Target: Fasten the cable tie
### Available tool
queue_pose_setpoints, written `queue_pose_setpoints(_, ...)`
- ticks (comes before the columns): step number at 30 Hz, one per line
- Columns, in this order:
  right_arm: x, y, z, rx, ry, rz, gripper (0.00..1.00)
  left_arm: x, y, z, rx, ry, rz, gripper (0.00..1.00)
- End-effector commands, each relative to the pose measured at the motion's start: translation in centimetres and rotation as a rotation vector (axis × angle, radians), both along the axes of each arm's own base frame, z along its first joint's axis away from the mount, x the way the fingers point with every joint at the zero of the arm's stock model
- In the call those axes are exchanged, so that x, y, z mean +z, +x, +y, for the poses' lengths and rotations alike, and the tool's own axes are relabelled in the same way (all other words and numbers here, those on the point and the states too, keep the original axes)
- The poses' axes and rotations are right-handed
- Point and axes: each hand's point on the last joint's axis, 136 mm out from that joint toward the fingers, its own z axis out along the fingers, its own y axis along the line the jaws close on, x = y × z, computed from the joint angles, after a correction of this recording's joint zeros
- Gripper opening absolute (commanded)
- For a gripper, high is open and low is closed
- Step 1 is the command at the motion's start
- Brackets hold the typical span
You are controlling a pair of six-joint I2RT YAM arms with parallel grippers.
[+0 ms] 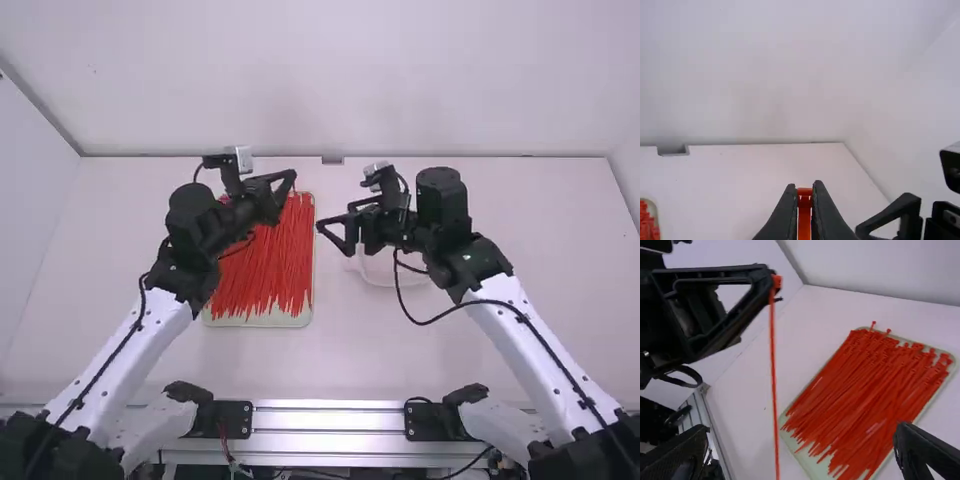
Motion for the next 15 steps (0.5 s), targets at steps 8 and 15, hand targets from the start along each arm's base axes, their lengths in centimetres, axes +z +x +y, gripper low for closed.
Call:
queue_pose_setpoints(8,1.7,1.3,1.3,-0.023,0.047,-0.032,0.98,1.6,-0.3,-1.2,-0.017,-0.071,-0.029,0.02)
queue_pose_setpoints(15,1.6,0.6,2.0,-0.002,0.043,-0.029,0.98,3.1,-1.1,-2.5,-0.066,-0.107,-0.079,0.02)
